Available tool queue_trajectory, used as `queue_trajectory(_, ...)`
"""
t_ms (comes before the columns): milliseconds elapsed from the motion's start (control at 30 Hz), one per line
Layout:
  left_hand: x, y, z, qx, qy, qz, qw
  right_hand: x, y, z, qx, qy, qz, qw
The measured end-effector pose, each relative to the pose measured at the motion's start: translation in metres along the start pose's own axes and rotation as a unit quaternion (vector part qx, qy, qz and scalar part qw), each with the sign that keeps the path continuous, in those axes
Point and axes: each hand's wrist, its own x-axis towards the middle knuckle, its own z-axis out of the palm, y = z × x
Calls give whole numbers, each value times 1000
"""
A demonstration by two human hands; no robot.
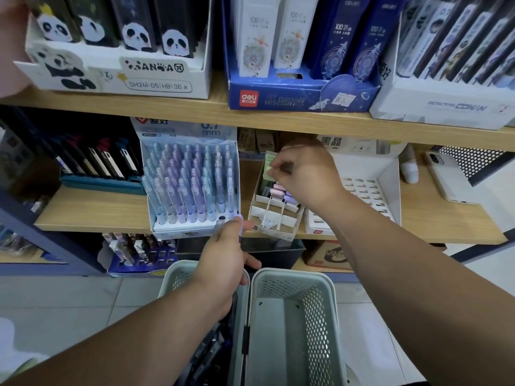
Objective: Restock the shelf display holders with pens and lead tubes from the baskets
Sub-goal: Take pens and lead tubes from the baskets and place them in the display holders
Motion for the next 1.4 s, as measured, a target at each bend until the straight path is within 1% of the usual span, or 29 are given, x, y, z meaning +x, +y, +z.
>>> queue_trajectory(100,0,1,-1,11,3,14,1000,3,-3,3,-58,28,14,998)
queue_trajectory(167,0,2,-1,21,7,23,1000,7,-2,4,-89,5,38,995)
queue_trajectory(200,0,2,-1,25,8,24,999,9,1,4,-63,-16,56,996)
queue_trajectory(233,0,3,-1,27,7,24,999,10,2,3,-14,-35,75,996)
queue_trajectory(300,-1,4,-2,29,3,23,999,7,5,3,70,-48,96,992)
queue_trajectory(367,-2,4,-2,36,5,29,999,2,8,2,110,-53,84,989)
queue_trajectory(433,-4,4,-1,41,8,44,998,-3,10,0,135,-74,58,986)
queue_trajectory(567,-5,4,1,70,4,76,995,-10,11,-2,89,-93,-16,992)
queue_trajectory(633,-5,3,2,85,-4,85,993,-12,9,-3,95,-80,-36,992)
queue_trajectory(700,-4,2,4,95,-8,94,991,-14,8,-1,87,-51,-71,992)
queue_trajectory(767,-2,1,5,108,-11,94,990,-14,7,0,70,-22,-88,993)
queue_trajectory(867,1,0,4,118,-19,89,989,-11,4,-4,58,6,-95,994)
queue_trajectory(933,2,0,3,124,-21,84,989,-9,4,-10,80,-12,-98,992)
queue_trajectory(1133,2,5,-1,134,-28,47,990,-7,0,-19,122,-77,-17,989)
queue_trajectory(1233,1,9,-2,124,-34,36,991,-6,-3,-19,145,-76,10,986)
queue_trajectory(1400,-1,9,-3,109,-38,32,993,-9,-5,-15,107,-47,-27,993)
